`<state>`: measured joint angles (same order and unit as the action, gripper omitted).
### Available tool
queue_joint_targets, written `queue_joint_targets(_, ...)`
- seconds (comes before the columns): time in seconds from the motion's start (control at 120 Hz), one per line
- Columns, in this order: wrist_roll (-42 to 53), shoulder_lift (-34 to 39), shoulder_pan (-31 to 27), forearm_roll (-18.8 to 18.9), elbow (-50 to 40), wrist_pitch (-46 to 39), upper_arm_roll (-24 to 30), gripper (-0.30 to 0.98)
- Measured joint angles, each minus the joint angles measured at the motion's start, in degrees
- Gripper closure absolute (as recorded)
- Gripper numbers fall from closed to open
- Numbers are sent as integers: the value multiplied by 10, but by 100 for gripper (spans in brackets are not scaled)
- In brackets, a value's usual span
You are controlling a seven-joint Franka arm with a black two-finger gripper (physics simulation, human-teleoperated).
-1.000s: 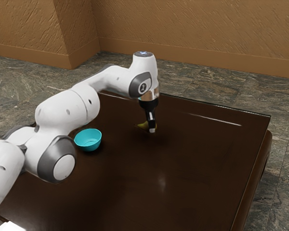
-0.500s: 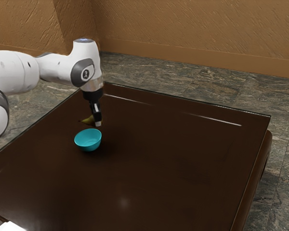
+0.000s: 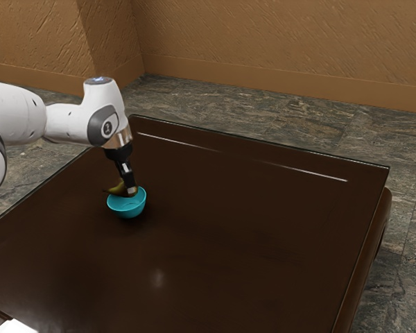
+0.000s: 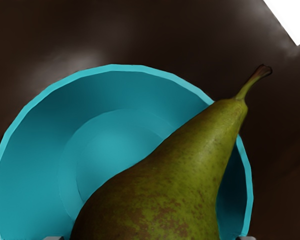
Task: Place the pear in the bowl.
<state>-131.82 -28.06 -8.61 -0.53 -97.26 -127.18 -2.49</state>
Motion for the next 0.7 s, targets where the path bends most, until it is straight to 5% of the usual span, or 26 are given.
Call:
queue_joint_targets(0.15, 2, 17, 2, 1, 0, -4, 0, 13)
queue_joint_targets(0.317, 56, 141, 22, 3, 0, 55, -1, 7)
queue_joint_targets(0.508, 301, 296, 22, 3, 4, 174, -2, 5)
queue_joint_targets(0.7, 596, 308, 21, -12, 38, 255, -2, 3)
